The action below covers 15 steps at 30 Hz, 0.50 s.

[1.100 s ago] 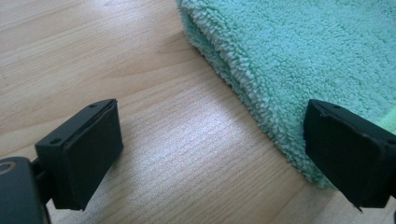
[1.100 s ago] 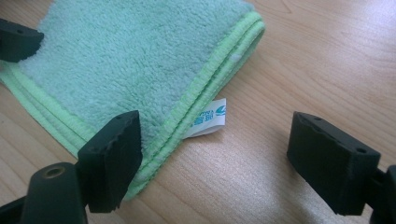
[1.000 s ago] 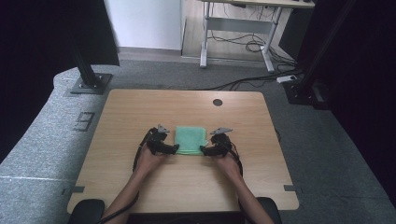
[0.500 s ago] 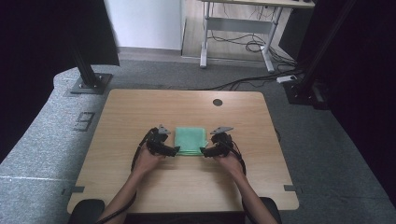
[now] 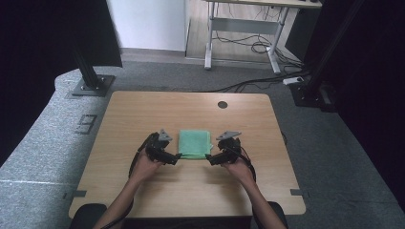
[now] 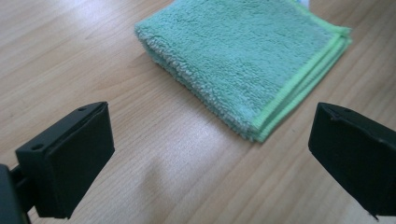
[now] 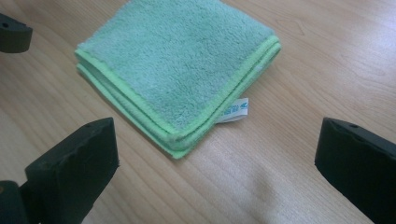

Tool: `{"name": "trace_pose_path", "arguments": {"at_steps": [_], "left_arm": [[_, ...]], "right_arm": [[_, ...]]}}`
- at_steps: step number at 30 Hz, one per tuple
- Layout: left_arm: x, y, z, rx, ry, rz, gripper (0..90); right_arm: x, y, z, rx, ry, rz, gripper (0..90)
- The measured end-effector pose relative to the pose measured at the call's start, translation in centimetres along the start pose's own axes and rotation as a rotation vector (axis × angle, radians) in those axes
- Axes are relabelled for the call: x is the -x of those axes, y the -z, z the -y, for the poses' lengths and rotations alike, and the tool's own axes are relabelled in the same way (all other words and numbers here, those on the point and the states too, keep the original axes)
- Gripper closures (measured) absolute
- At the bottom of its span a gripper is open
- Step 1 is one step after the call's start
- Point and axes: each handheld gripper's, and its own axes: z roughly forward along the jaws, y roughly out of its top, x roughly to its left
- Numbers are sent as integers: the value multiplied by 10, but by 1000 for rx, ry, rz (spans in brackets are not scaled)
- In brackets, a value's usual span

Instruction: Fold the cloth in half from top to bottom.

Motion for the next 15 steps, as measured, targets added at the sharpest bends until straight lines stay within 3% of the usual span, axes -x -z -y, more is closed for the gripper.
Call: {"name": "trace_pose_path", "arguments": {"at_steps": [15], "left_arm": [[4, 33, 11, 35, -29, -11, 0]], "right_arm": [[-1, 31, 7, 35, 16, 9, 0]]}}
